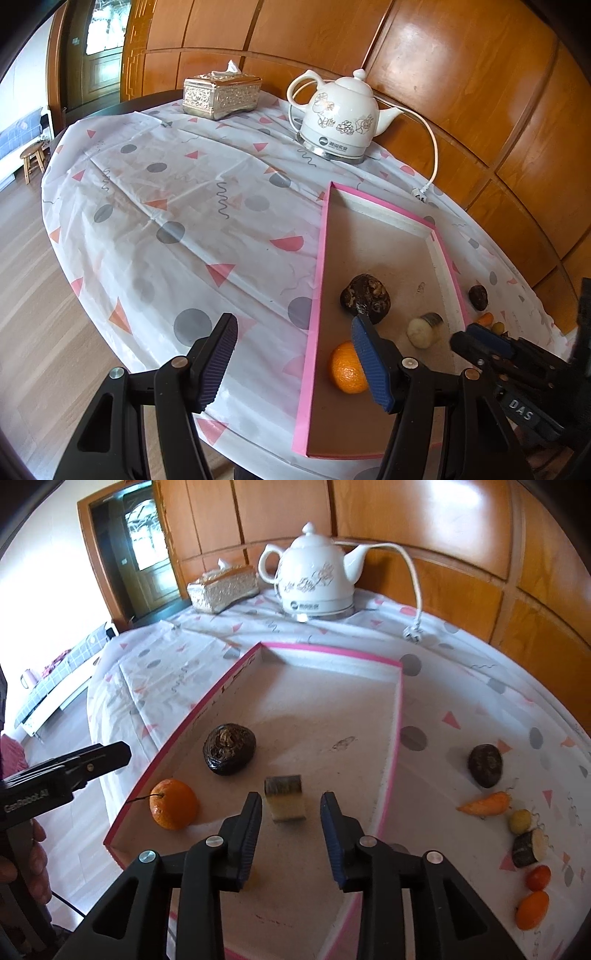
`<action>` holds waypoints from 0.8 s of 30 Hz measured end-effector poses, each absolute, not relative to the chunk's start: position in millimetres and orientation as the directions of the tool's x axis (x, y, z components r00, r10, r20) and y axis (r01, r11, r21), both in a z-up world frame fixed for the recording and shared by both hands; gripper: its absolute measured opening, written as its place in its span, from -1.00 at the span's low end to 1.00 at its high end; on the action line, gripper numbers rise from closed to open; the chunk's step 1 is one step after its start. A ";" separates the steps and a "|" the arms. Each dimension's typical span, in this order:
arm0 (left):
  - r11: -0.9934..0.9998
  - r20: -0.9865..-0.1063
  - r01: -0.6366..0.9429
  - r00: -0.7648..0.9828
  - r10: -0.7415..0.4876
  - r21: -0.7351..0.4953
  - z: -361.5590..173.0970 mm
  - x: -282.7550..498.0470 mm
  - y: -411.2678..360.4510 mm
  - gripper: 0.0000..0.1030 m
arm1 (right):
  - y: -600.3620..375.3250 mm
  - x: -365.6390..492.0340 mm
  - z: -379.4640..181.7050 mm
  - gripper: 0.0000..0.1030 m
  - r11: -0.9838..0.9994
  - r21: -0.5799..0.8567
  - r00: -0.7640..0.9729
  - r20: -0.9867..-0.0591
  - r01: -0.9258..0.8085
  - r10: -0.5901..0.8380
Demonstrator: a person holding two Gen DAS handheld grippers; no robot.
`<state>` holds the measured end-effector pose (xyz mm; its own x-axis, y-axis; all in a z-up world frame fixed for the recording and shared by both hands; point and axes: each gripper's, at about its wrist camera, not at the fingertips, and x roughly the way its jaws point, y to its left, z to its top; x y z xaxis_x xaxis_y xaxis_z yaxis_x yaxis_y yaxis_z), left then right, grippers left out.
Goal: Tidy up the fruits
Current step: 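Carry the dark slice into the pink tray and open the right tool, then move the right tool back toward the remaining produce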
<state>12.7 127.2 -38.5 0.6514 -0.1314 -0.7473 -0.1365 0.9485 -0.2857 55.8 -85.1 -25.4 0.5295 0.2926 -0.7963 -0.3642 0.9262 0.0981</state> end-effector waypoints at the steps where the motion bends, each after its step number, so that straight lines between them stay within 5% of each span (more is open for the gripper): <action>1: 0.949 -0.746 -0.133 0.652 -0.132 -0.285 -38.0 12.3 126.2 0.26 | -87.5 53.4 -23.5 -0.36 0.929 0.097 0.538 -0.792 -0.357 0.289; 24: 0.964 -0.748 -0.076 0.647 -0.147 -0.255 -32.2 9.4 106.0 0.26 | -193.0 8.2 -8.2 -0.29 0.996 0.065 0.663 -0.743 -0.069 0.094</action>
